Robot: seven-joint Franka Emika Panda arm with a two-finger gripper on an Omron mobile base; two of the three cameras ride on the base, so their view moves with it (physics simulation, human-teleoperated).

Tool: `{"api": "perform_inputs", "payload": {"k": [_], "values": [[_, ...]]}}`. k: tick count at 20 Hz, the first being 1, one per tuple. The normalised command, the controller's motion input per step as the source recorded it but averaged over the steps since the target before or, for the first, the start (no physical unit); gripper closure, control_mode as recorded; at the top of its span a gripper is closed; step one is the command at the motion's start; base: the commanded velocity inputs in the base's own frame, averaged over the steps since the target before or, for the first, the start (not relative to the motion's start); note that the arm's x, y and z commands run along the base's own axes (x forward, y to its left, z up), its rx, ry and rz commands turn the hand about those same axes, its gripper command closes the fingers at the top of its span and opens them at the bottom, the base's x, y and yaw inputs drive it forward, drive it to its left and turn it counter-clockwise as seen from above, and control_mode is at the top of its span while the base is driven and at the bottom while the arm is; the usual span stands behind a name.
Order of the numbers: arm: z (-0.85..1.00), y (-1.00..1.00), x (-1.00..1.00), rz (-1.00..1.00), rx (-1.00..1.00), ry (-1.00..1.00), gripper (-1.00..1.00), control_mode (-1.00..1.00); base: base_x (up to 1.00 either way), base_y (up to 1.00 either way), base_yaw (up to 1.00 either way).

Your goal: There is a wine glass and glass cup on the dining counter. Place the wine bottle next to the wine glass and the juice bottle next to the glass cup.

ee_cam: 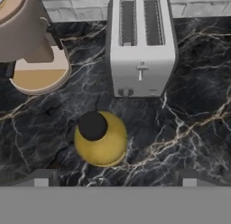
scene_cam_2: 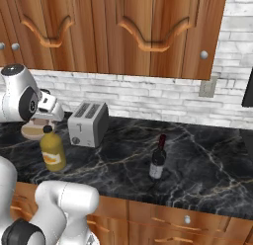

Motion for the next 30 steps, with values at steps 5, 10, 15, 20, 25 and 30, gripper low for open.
{"api": "perform_inputs", "payload": {"k": [5,10,15,20,25,30], "values": [[-0.12,0.27,0.06,0.00,0.00,0.00,-1.00,-1.00,0.00,0.00,0.00],[-0.06,0.17,0.20,0.00,0.00,0.00,-1.00,-1.00,0.00,0.00,0.00],[-0.05,0.02,0.15,0.00,0.00,0.00,-1.00,-1.00,0.00,0.00,0.00],[-0.10,0.05,0.14,0.00,0.00,0.01,-1.00,-1.00,0.00,0.00,0.00],[-0.10,0.04,0.01,0.00,0.00,0.01,-1.00,-1.00,0.00,0.00,0.00],[-0.12,0.00,-0.02,0.00,0.00,0.00,-1.00,-1.00,0.00,0.00,0.00]]}}
